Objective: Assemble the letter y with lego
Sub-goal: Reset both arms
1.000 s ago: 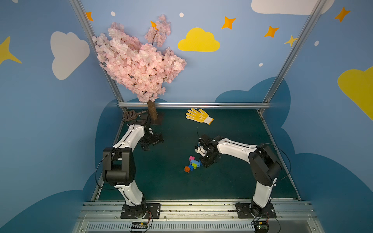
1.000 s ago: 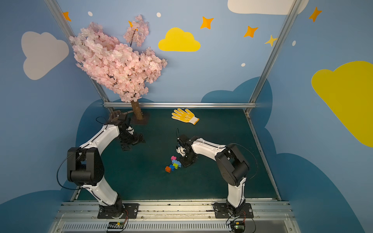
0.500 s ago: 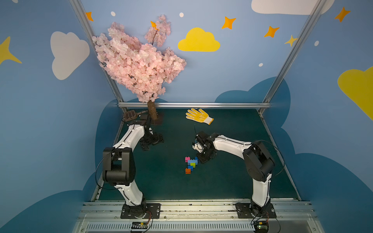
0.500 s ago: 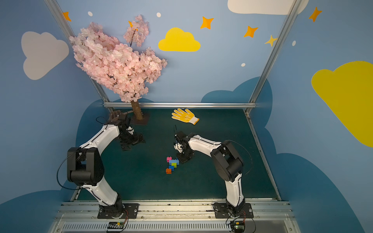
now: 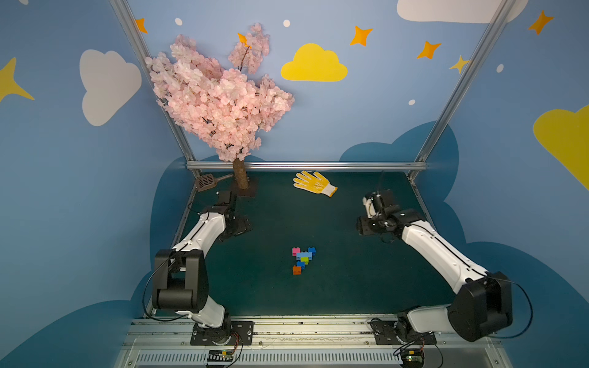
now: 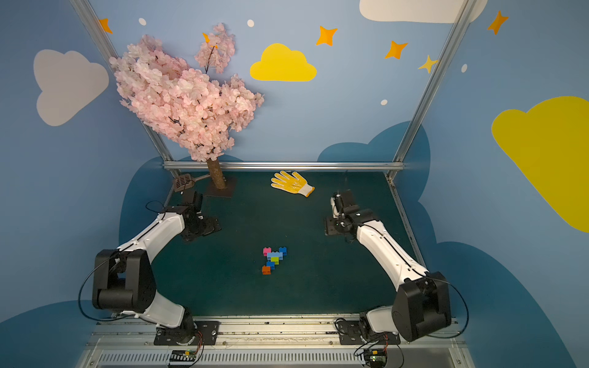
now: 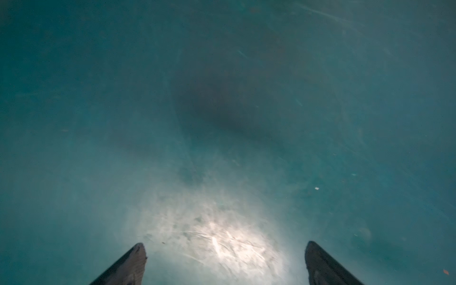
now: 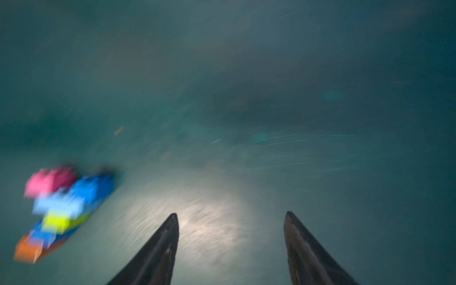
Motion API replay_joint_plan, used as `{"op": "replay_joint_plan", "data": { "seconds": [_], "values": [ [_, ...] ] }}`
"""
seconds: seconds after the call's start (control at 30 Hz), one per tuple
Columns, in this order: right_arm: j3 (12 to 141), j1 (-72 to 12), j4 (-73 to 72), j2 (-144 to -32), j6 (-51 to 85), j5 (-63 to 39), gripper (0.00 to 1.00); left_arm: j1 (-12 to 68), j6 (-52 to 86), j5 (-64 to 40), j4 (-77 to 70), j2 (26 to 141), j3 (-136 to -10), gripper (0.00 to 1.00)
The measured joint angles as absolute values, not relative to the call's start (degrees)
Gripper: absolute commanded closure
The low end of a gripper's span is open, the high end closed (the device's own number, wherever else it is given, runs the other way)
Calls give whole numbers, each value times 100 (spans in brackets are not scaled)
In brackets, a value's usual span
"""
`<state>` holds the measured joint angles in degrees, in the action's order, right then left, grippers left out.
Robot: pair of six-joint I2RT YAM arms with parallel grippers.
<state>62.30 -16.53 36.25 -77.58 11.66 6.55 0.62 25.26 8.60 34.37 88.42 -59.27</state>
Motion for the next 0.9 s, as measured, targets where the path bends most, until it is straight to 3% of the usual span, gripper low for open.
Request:
{"op": "replay_joint_plan", "data": {
  "seconds": [0.17,0.3,0.53,0.77,0.9],
  "values": [
    [5524,-626,2720,-7566,1227,1092,21,71,2504,1610,2462,8908,-5334,0],
    [4512,-572,1660,-7491,1050,1313,19,80,2235,2189,1468,8836,-5000,0],
    [3548,-576,93,-7529,915,1505,20,178,1667,3212,-1186,8519,-3194,0],
    [2580,-574,-1579,-7411,631,1568,23,242,1166,3398,-3404,8431,-2281,0],
    [1999,-569,-2655,-7203,370,1549,23,454,685,3009,-4797,8267,-1640,0]
  ]
}}
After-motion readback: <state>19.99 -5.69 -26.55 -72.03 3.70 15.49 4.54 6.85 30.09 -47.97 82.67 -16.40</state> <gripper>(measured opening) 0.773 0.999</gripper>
